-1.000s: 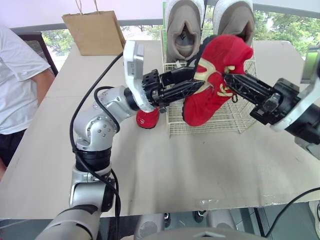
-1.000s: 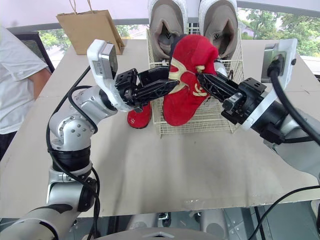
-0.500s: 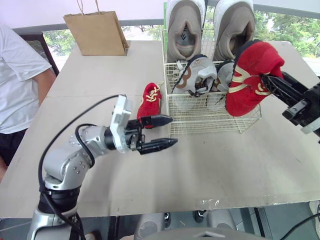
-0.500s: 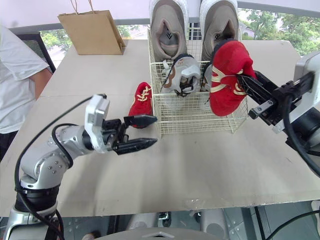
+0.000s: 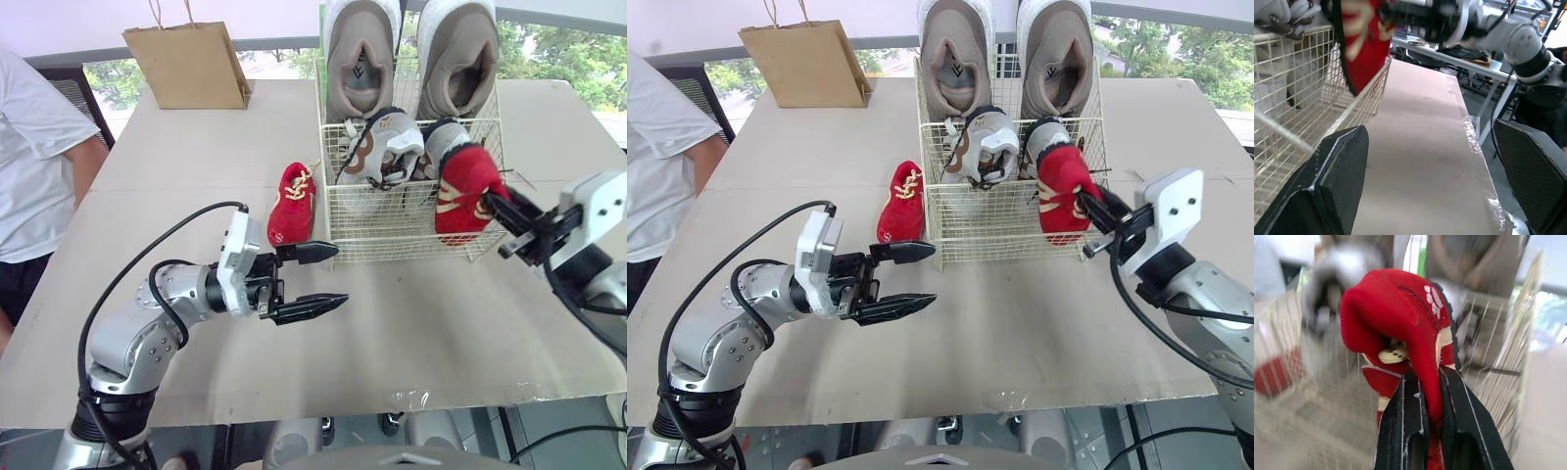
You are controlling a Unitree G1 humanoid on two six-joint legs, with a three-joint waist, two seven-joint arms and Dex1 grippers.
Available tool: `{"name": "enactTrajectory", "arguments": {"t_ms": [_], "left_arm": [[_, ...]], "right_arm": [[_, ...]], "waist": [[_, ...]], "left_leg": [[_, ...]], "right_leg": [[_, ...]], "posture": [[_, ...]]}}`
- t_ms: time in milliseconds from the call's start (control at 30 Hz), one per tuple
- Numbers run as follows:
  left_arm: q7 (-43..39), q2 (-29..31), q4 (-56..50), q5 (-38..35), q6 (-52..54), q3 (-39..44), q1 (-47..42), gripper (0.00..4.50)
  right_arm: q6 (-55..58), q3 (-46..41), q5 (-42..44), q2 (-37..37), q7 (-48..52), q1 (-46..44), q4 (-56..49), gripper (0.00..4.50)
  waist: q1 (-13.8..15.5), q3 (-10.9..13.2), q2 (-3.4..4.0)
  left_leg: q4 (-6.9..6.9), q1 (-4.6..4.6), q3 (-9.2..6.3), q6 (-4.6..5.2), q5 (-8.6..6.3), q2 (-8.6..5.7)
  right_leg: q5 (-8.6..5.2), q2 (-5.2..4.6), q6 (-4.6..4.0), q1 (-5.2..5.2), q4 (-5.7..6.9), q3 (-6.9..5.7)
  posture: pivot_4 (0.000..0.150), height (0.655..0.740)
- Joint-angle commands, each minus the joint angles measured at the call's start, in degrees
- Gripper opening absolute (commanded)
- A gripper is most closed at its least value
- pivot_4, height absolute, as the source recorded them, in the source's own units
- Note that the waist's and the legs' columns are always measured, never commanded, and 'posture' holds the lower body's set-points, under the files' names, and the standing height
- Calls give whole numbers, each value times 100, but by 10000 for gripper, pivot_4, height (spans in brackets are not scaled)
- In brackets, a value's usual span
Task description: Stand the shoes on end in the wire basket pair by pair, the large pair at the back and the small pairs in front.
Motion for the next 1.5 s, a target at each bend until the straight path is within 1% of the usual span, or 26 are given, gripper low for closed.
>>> {"name": "enactTrajectory", "arguments": {"t_ms": [33, 67, 100, 167, 267, 300, 400, 467, 533, 667, 767, 867, 933, 1000, 1033, 1133, 1200, 1233, 1300, 1367, 1467, 1500], "left_arm": [[103, -30, -207, -5, -184, 113, 47, 44452], [167, -42, -229, -13, -192, 139, 68, 44452], [235, -51, -249, -38, -185, 171, 93, 44452], [455, -64, -258, -126, -109, 287, 135, 44452], [1174, -87, -230, -680, 407, 641, -35, 44452], [1405, -63, -145, -852, 576, 796, -115, 44452], [1920, 80, 308, -1276, 1045, 1263, -322, 44452], [2087, 257, 773, -1363, 1368, 1435, -505, 44452], [2266, 463, 1390, -1256, 1771, 1358, -837, 44452], [2455, 591, 2602, -1130, 2495, 1162, -1722, 44452], [2305, 677, 3492, -860, 3002, 809, -2445, 44452], [2013, 663, 4523, -322, 3161, 323, -3195, 44452], [1682, 571, 5434, 244, 3089, -213, -3811, 44452], [1404, 419, 6327, 769, 2846, -579, -4351, 44452], [1247, 357, 6697, 976, 2713, -680, -4555, 44452], [572, 47, 7903, 1852, 2116, -1306, -5180, 44452], [100, -129, 8427, 2327, 1794, -1611, -5423, 39007], [-168, -235, 8648, 2480, 1768, -1699, -5547, 34999], [-559, -427, 8984, 2734, 1743, -1772, -5732, 25274], [-850, -509, 9163, 2890, 1767, -1708, -5827, 16075], [-1072, -416, 9202, 2903, 1869, -1408, -5858, 4557], [-1030, -366, 9169, 2808, 1894, -1192, -5844, 1636]], "right_arm": [[-206, -31, -89, 218, 538, 253, 195, 6706], [-219, -43, -89, 258, 665, 321, 224, 10346], [-231, -63, -87, 284, 772, 380, 230, 14890], [-219, -183, -30, 312, 928, 483, 178, 25313], [-176, -541, 113, 256, 1078, 663, -9, 40929], [-148, -729, 214, 210, 1136, 748, -70, 44623], [-108, -1367, 400, -15, 1448, 1024, -268, 44623], [-65, -1813, 591, -224, 1761, 1220, -436, 44623], [-7, -2259, 843, -489, 2185, 1448, -667, 44623], [227, -3088, 1489, -1035, 2978, 1973, -1245, 44623], [363, -3481, 2018, -1349, 2923, 2023, -1567, 44623], [392, -3440, 2331, -1603, 2506, 1840, -1854, 44623], [320, -3217, 2534, -1757, 2202, 1752, -1951, 44623], [231, -3025, 2650, -1910, 1984, 1731, -1973, 44623], [191, -2977, 2675, -1982, 1911, 1751, -1973, 44623], [71, -2940, 2798, -2142, 1691, 1838, -1973, 44623], [0, -2974, 2864, -2228, 1607, 1916, -1973, 45000], [-22, -3016, 2901, -2253, 1555, 1975, -1973, 45000], [-73, -3118, 2943, -2282, 1516, 2161, -1973, 45000], [-158, -3172, 2920, -2288, 1517, 2363, -1973, 45000], [-296, -3147, 2793, -2260, 1530, 2582, -1973, 45000], [-352, -3122, 2705, -2229, 1558, 2649, -1973, 45000]], "waist": [[3, -2, 2], [0, -2, 2], [-3, -3, 1], [-9, -3, 2], [-11, -2, 3], [-9, -2, 3], [4, -2, 3], [4, -3, 3], [3, -3, 3], [35, -3, -4], [49, -4, -12], [61, -7, -25], [69, -8, -29], [111, -7, -33], [119, -7, -35], [143, -7, -39], [176, -9, -40], [178, -10, -43], [180, -11, -44], [187, -12, -45], [188, -12, -47], [185, -11, -48]], "left_leg": [[0, 0, -1, 0, 0, 0], [0, 2, 0, 0, 0, 0], [0, 2, -1, 0, 0, 0], [0, 4, 1, 2, -1, 1], [0, 5, 0, 11, -7, 3], [0, 6, -1, 11, -7, 3], [0, 6, -4, 9, -6, 3], [0, 6, -3, 8, -5, 2], [-1, 8, -3, 10, -6, 2], [0, 11, -4, 22, -13, 3], [0, 10, -5, 23, -14, 1], [0, 10, -4, 23, -14, 0], [0, 10, -5, 22, -13, 0], [0, 7, -4, 11, -7, -1], [0, 3, -3, 21, -13, -1], [0, -7, -4, 25, -15, -1], [0, -9, -6, 24, -14, -6], [0, -9, -5, 26, -15, -7], [2, -12, -5, 40, -24, -7], [3, -15, -5, 45, -26, -10], [8, -19, -6, 51, -29, -10], [9, -19, -5, 51, -29, -10]], "right_leg": [[0, 0, 0, 0, 0, 0], [0, 0, 0, 1, 0, 0], [0, 0, 0, 1, 0, 0], [0, 0, 0, 2, 0, 2], [0, 0, 0, 1, 2, 2], [0, 0, 0, 1, 2, 2], [0, 0, 0, 2, 5, 1], [0, 1, 1, 2, 5, 1], [0, 5, 1, 4, 5, 1], [0, 7, 1, 8, 6, 2], [0, 6, 1, 10, 4, 2], [0, 6, 1, 11, 2, 2], [0, 6, 1, 10, 2, 2], [0, 6, 0, 9, 1, 0], [0, 5, 0, 6, -2, 0], [1, 2, 0, 0, -9, -2], [1, -3, -1, 2, -9, -7], [1, -6, -1, 3, -10, -7], [1, -8, -1, 3, -12, -7], [1, -12, -1, 3, -15, -7], [0, -13, 1, 3, -18, -9], [0, -13, 3, 3, -18, -7]], "posture": [[1500, 7400], [1500, 7400], [1500, 7400], [1500, 7400], [1500, 7400], [1500, 7400], [1500, 7400], [1500, 7400], [1500, 7400], [1500, 7400], [1500, 7400], [1500, 7400], [1500, 7400], [1500, 7400], [1500, 7400], [1500, 7400], [1500, 7400], [1500, 7400], [1500, 7400], [1500, 7400], [1500, 7400], [1500, 7400]]}}
